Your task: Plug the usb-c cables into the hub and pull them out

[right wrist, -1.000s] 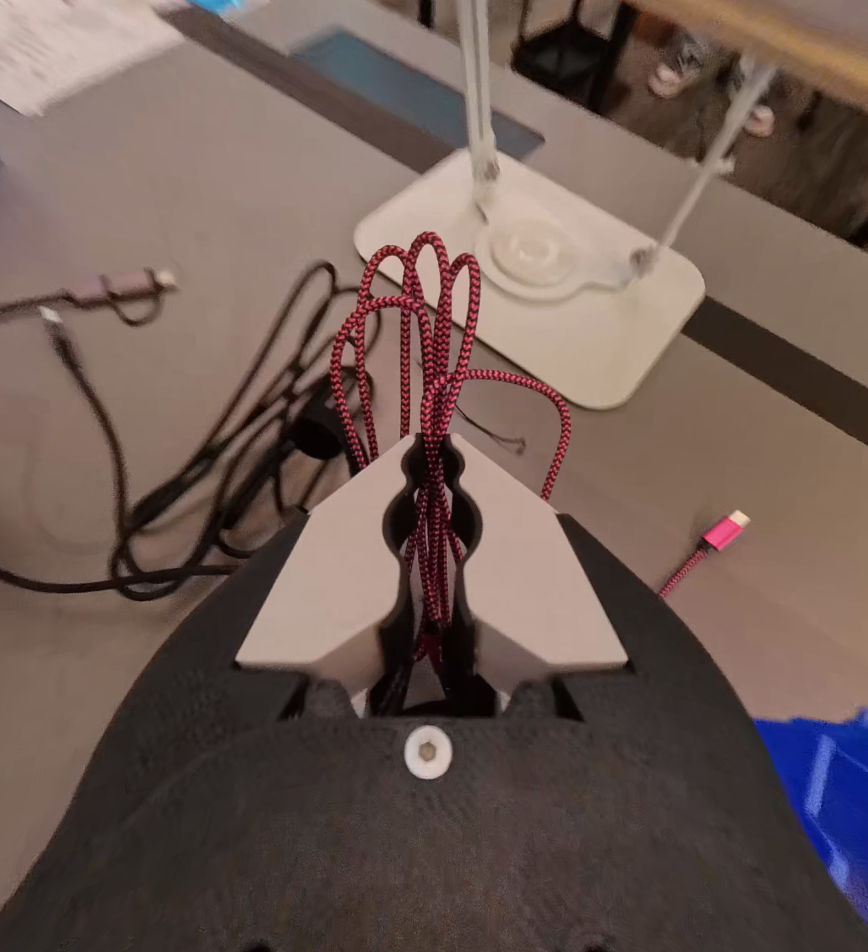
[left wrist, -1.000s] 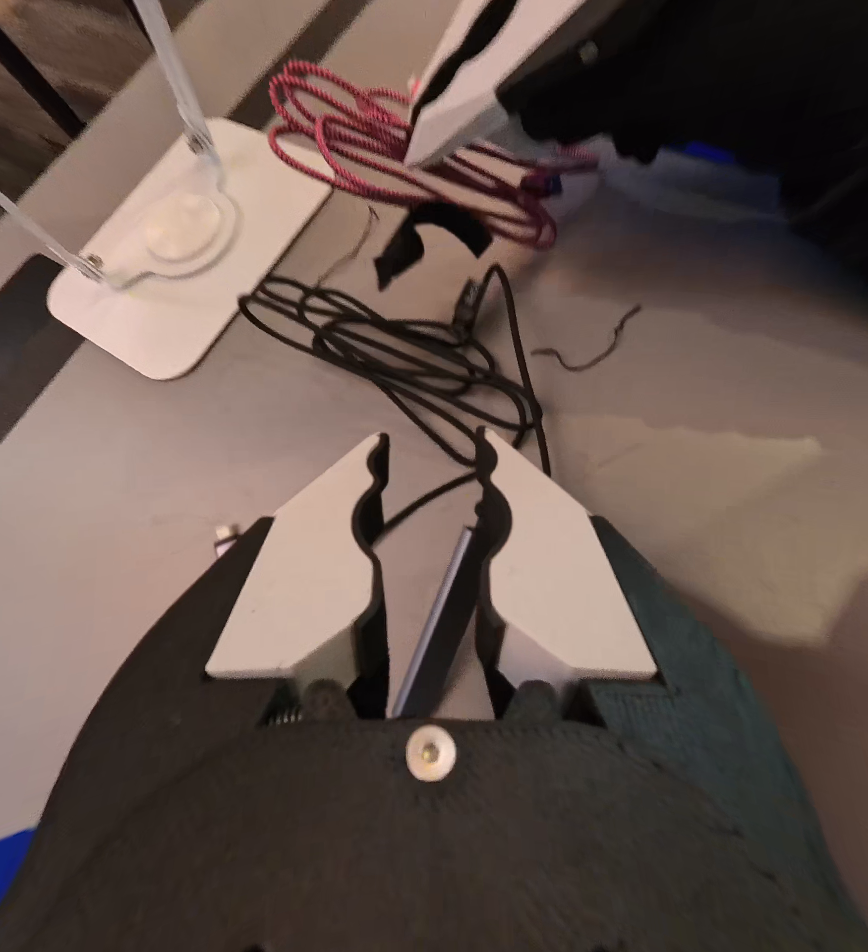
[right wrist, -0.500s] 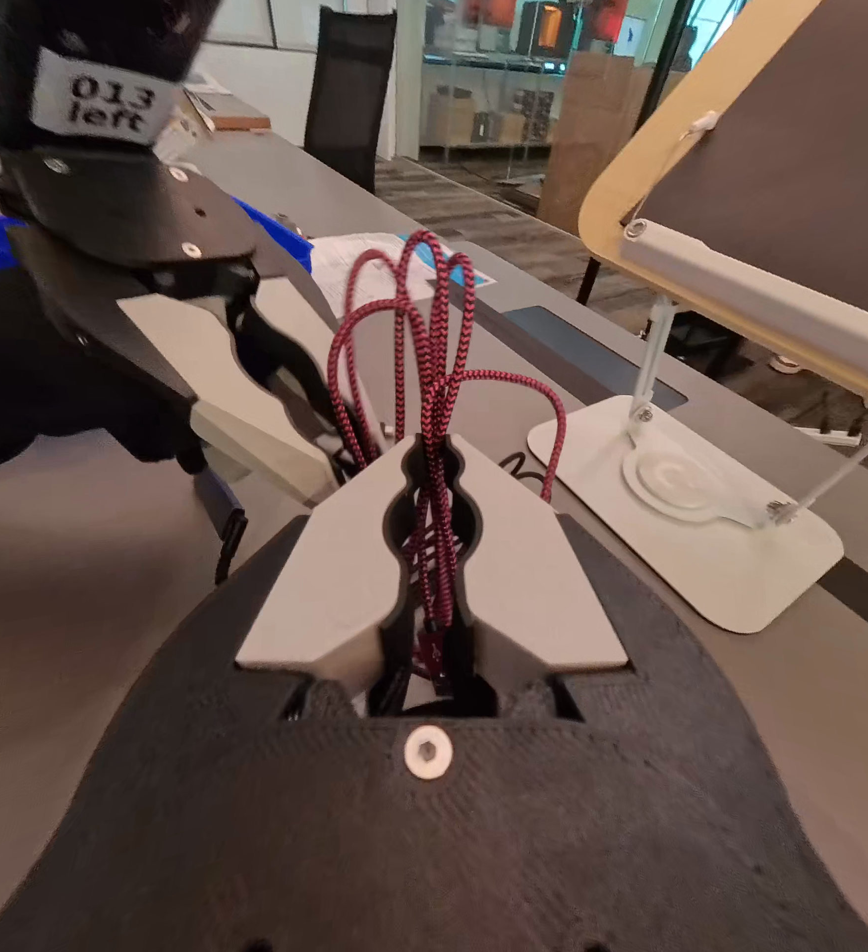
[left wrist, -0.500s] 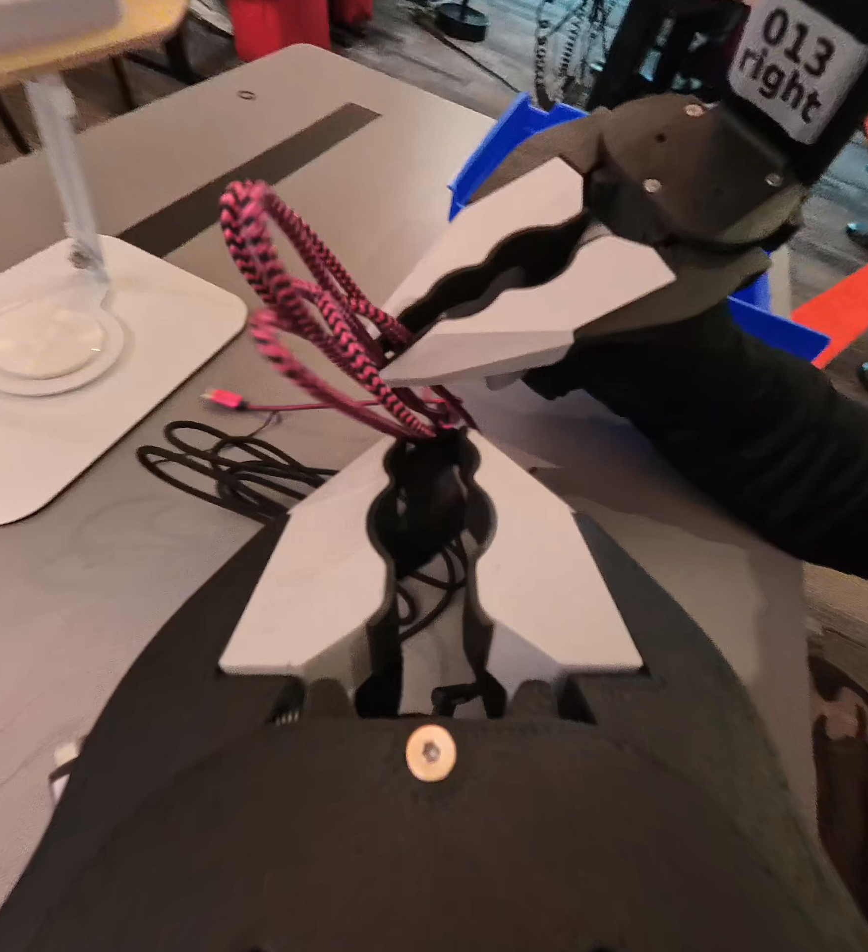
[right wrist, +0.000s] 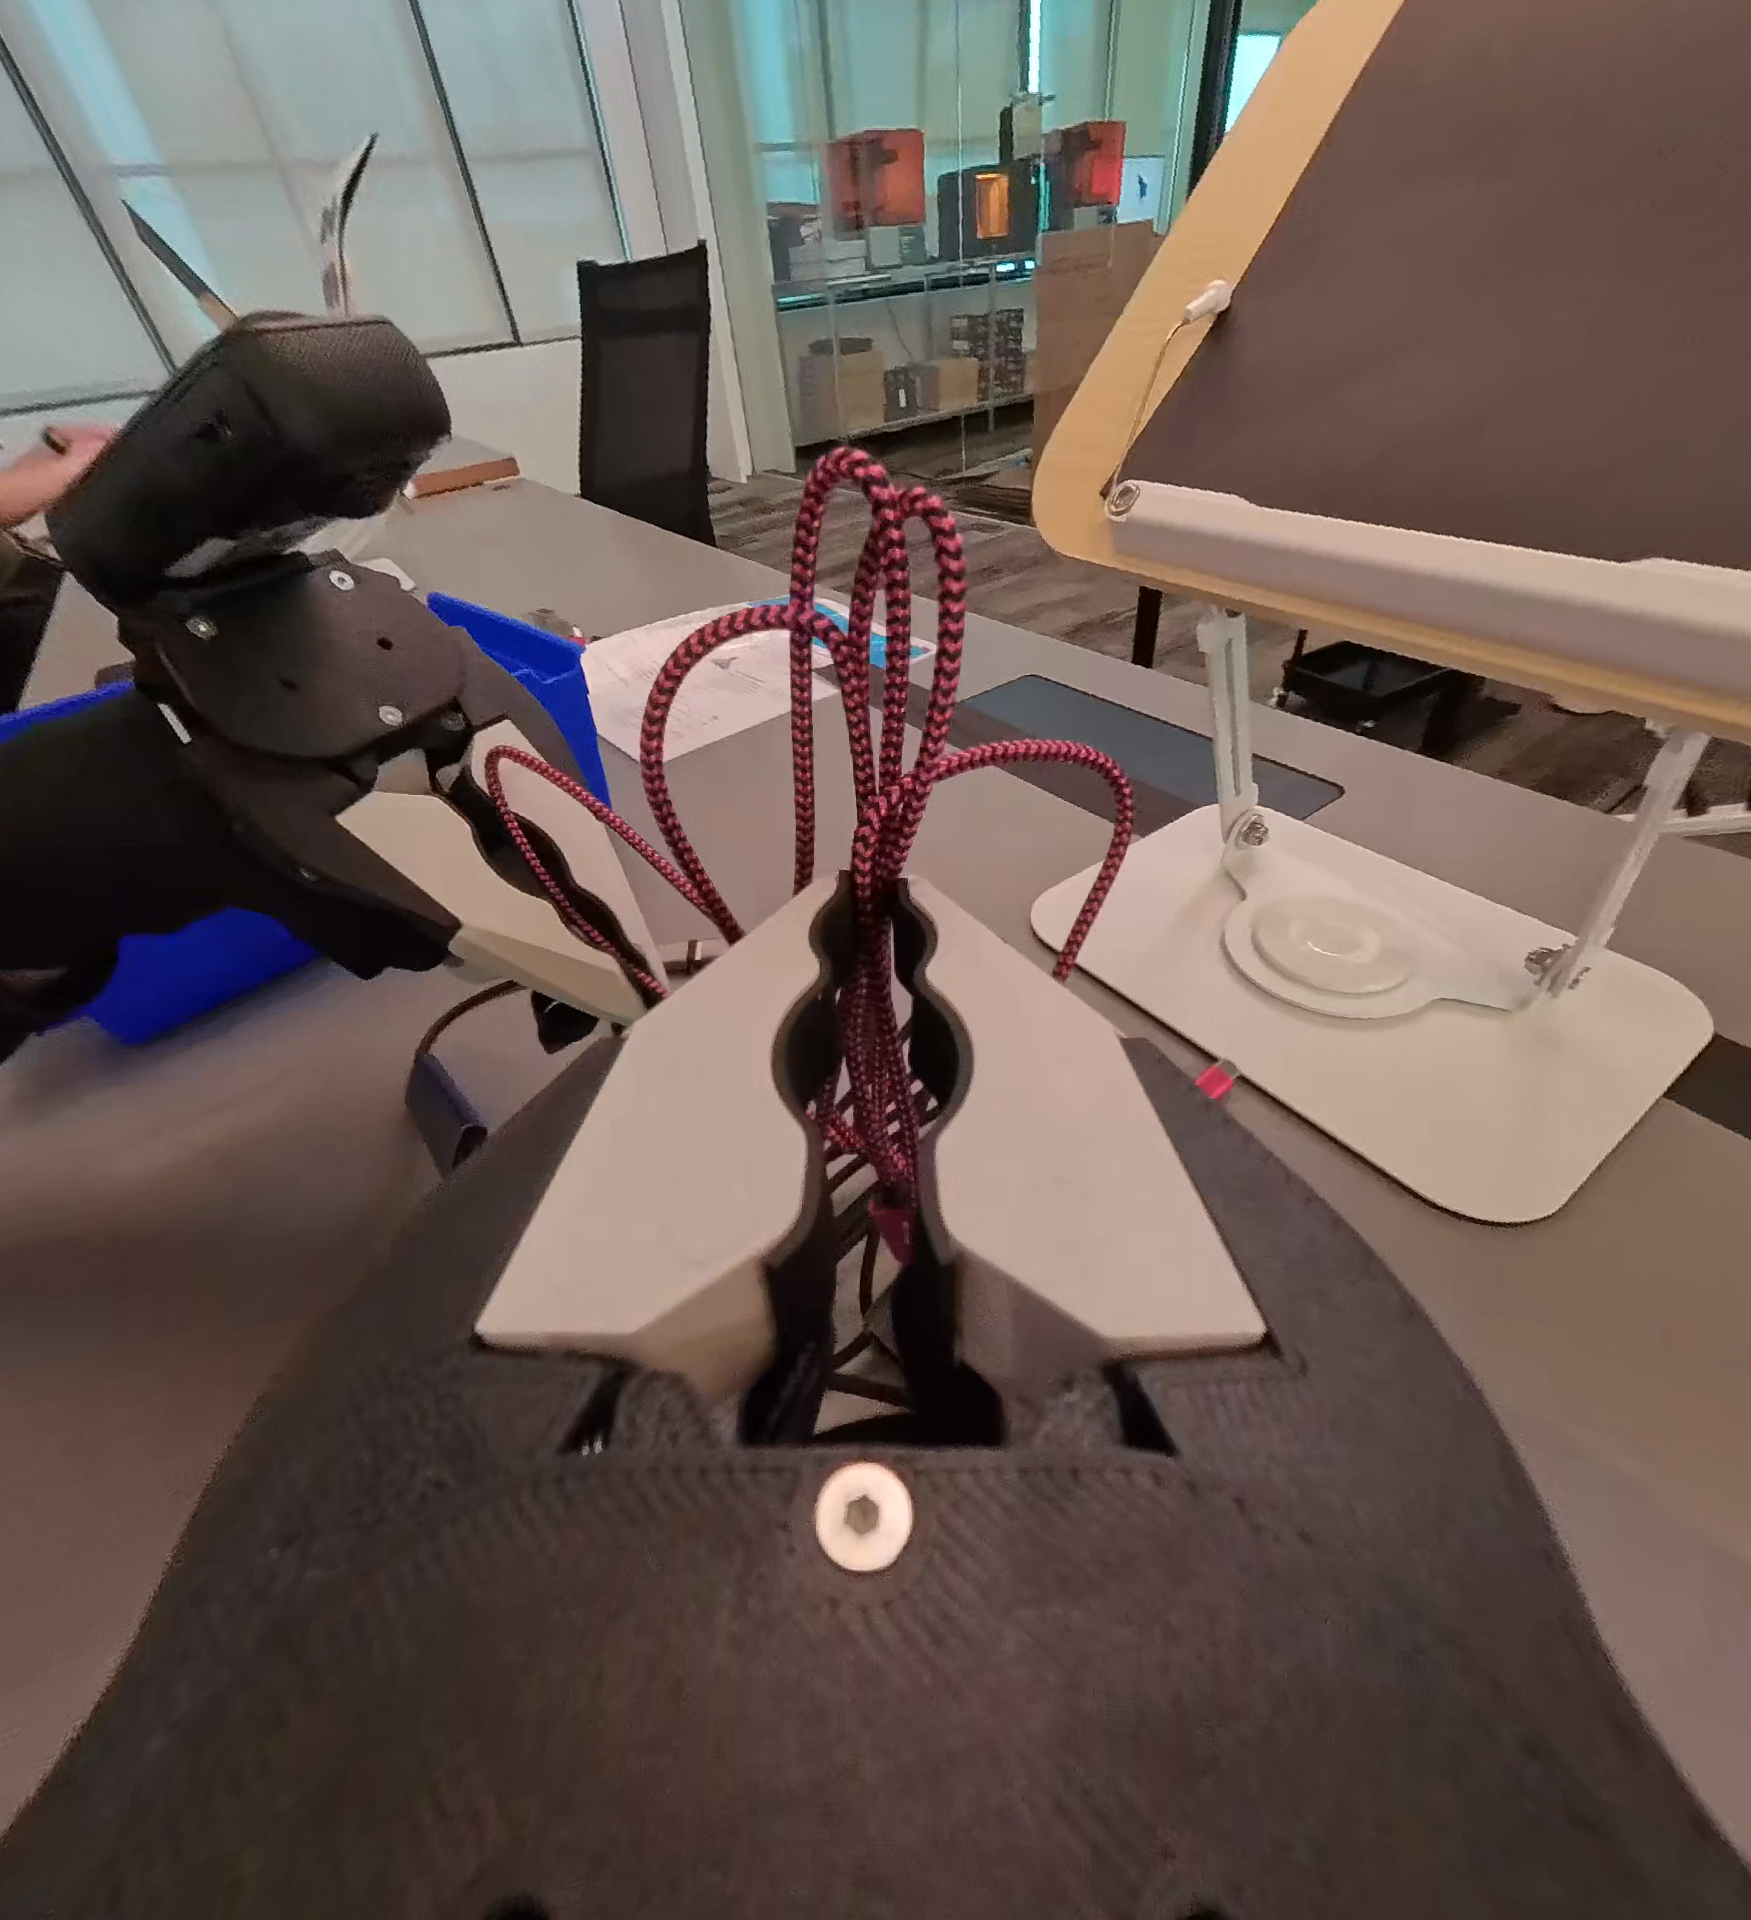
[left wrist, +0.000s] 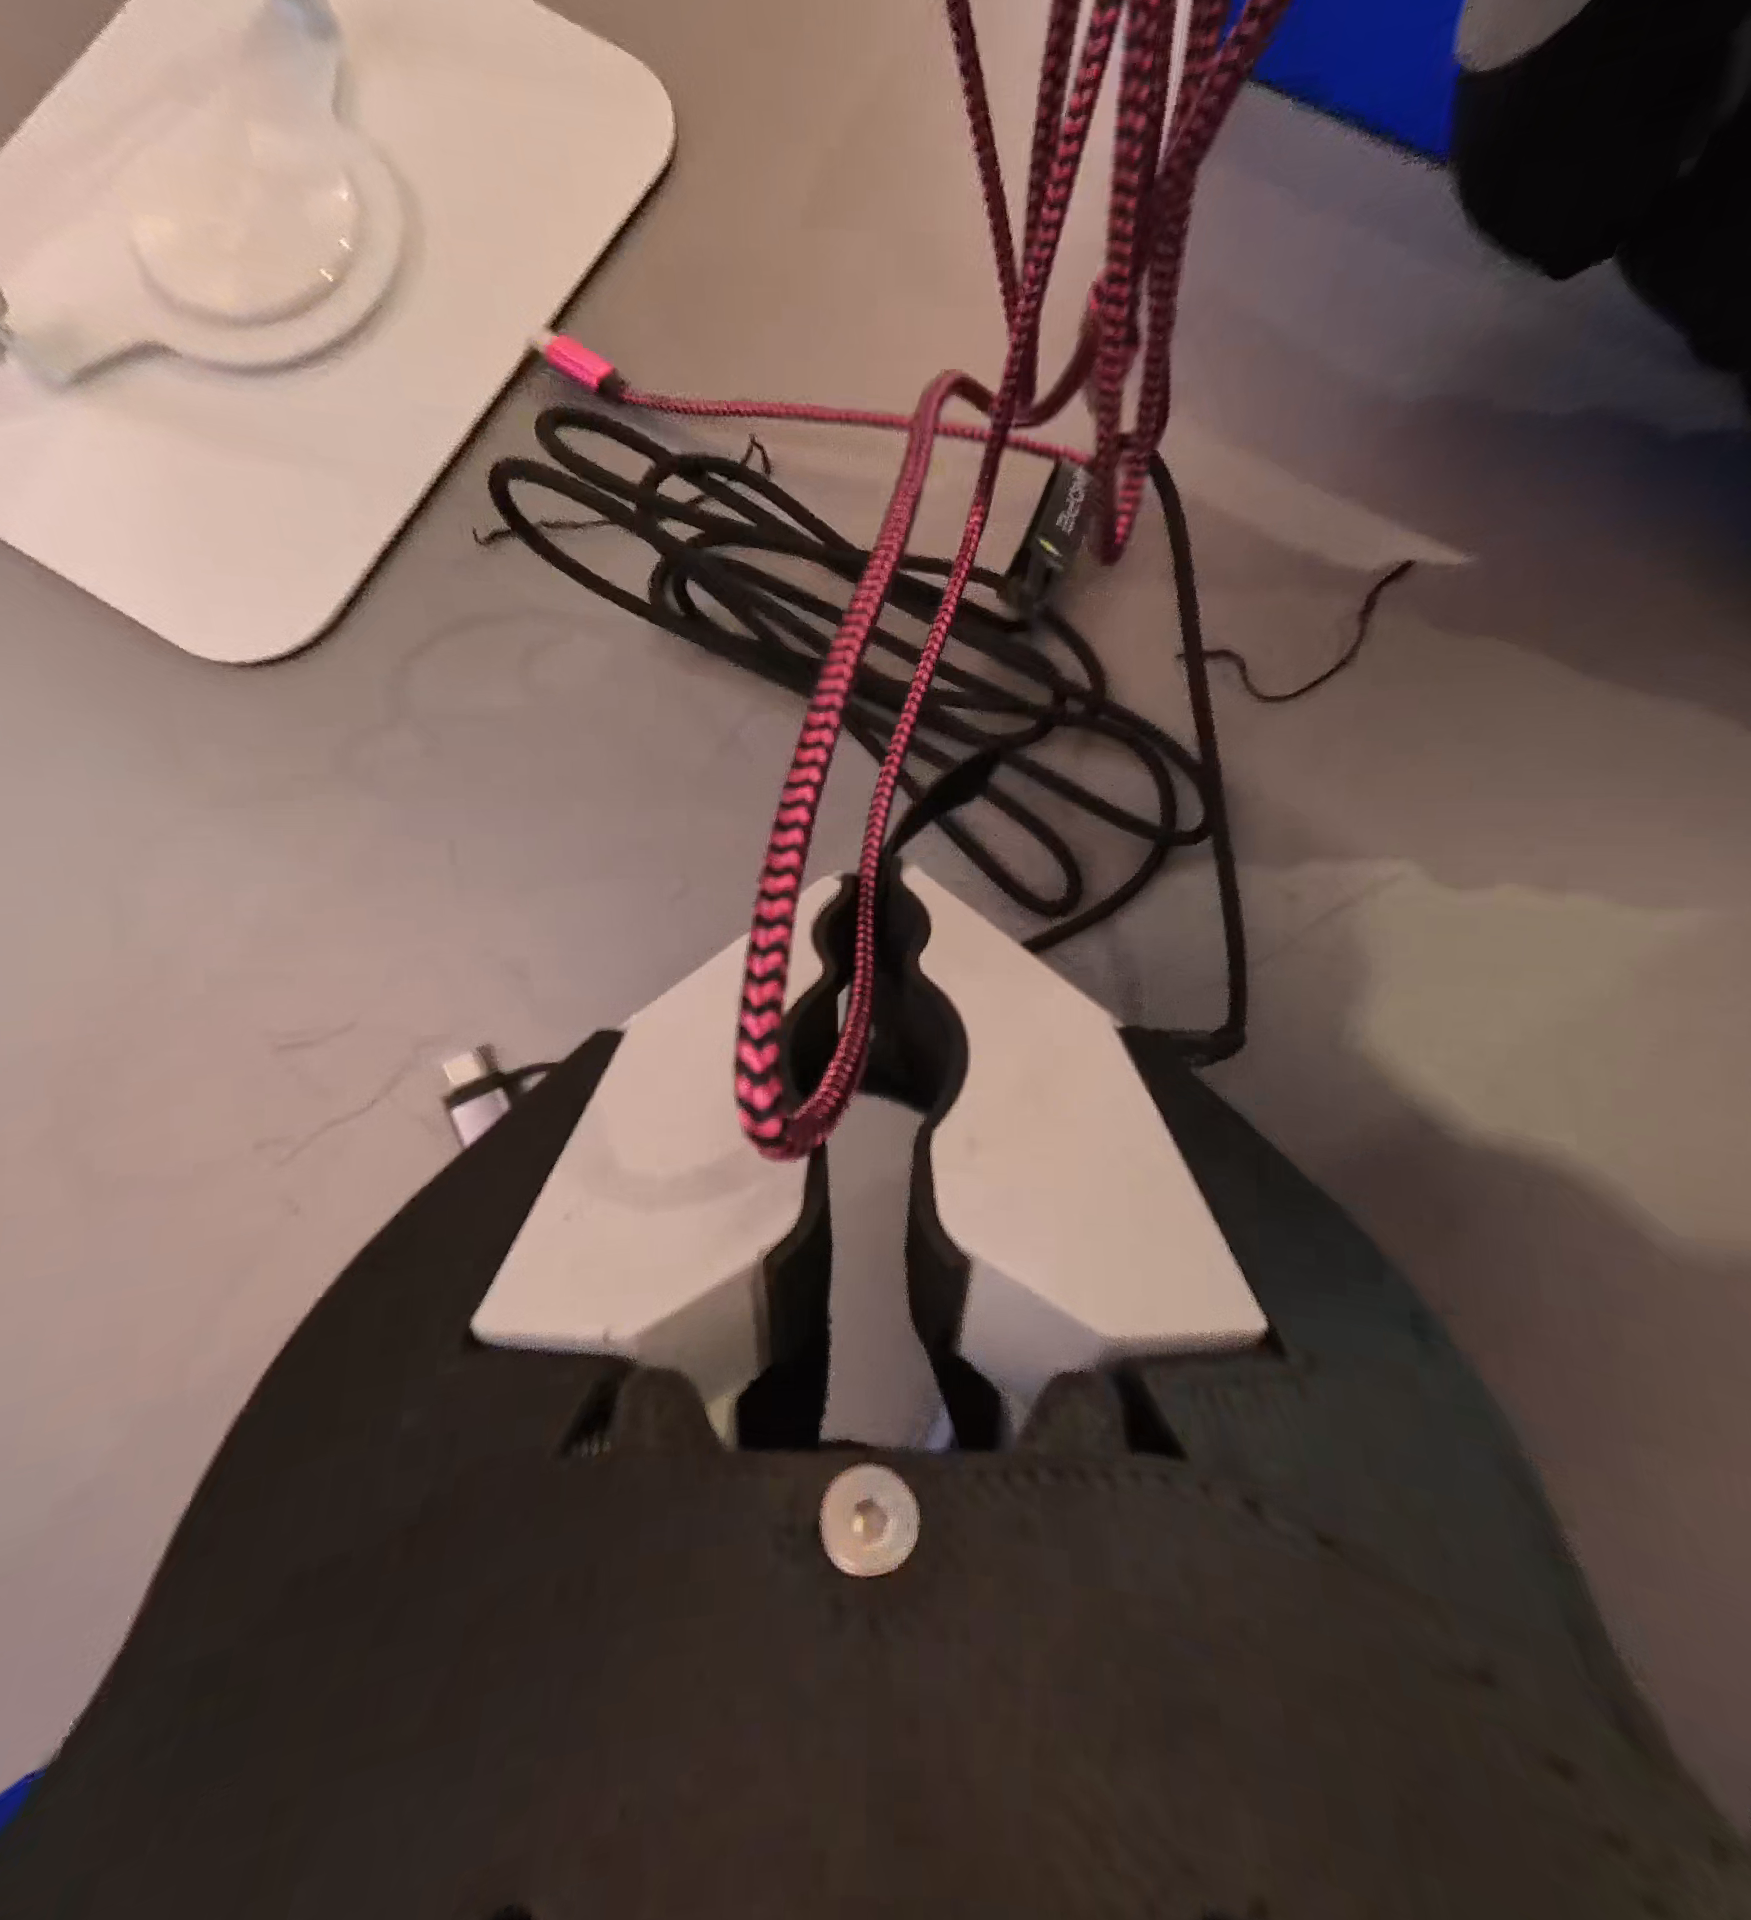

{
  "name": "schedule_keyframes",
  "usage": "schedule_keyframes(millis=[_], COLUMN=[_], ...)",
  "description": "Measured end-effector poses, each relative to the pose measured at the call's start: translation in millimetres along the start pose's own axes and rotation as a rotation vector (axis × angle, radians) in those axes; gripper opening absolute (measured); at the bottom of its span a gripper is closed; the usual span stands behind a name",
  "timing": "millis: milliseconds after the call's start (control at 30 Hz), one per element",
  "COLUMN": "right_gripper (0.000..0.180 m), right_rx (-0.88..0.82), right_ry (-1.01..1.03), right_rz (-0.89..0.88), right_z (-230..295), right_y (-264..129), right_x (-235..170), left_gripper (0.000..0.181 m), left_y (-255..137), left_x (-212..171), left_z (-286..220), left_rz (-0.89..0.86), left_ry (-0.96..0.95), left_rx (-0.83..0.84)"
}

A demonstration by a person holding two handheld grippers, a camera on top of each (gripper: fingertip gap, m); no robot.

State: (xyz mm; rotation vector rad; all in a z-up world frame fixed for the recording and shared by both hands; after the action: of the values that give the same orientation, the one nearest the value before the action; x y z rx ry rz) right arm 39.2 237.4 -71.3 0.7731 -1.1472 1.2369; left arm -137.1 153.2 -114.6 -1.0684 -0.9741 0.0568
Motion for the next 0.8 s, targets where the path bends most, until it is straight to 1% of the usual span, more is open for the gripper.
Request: schedule_keyframes(millis=[33,67,133,200,300,433,533,667,800], right_gripper=[0.003,0.003,0.003,0.003,0.004,0.005,0.024,0.016,0.005], right_rx=[-0.001,-0.017,-0.020,0.059,0.099,0.157,0.200,0.261,0.291], right_ry=[-0.007,-0.037,-0.078,-0.109,-0.208,-0.277,-0.285,-0.265,-0.229], right_rz=[0.001,0.009,0.029,0.071,0.113,0.182,0.208,0.227,0.240], right_z=[-0.2,0.3,3.7,13.0,24.8,36.8,43.6,47.3,48.5], right_y=[-0.2,-0.4,0.8,4.8,10.8,22.4,28.8,29.4,29.4], right_x=[-0.2,-0.3,-0.7,-3.6,-9.9,-22.7,-29.3,-32.1,-33.1], left_gripper=[0.001,0.001,0.001,0.001,0.001,0.000,0.000,0.000,0.000], left_y=[-1.5,-3.4,-5.9,-7.9,-12.6,-11.0,-8.0,-7.5,-9.2], left_x=[2.2,5.5,10.1,15.0,23.8,31.4,37.0,40.1,44.1], left_z=[0.1,-2.5,-6.6,-10.4,-17.4,-28.7,-39.0,-50.1,-55.7], left_rz=[-0.034,-0.071,-0.086,-0.080,-0.075,0.004,0.032,0.035,0.019], left_ry=[0.012,0.017,0.035,0.084,0.161,0.296,0.389,0.490,0.532], left_rx=[0.015,-0.004,-0.021,-0.025,-0.034,-0.027,-0.038,-0.063,-0.068])
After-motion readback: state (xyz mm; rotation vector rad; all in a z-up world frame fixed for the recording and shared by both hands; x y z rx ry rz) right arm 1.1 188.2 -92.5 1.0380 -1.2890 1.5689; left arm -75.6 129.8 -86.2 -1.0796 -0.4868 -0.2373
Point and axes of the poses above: each gripper's, where its closed fingertips meet, y out along the fingers, x out of its top, z = x × y across the jaws, the point moved 8 cm from there along -y, back along the fingers, and after that the axes turned 12 degrees about y, right-handed, at the moved point
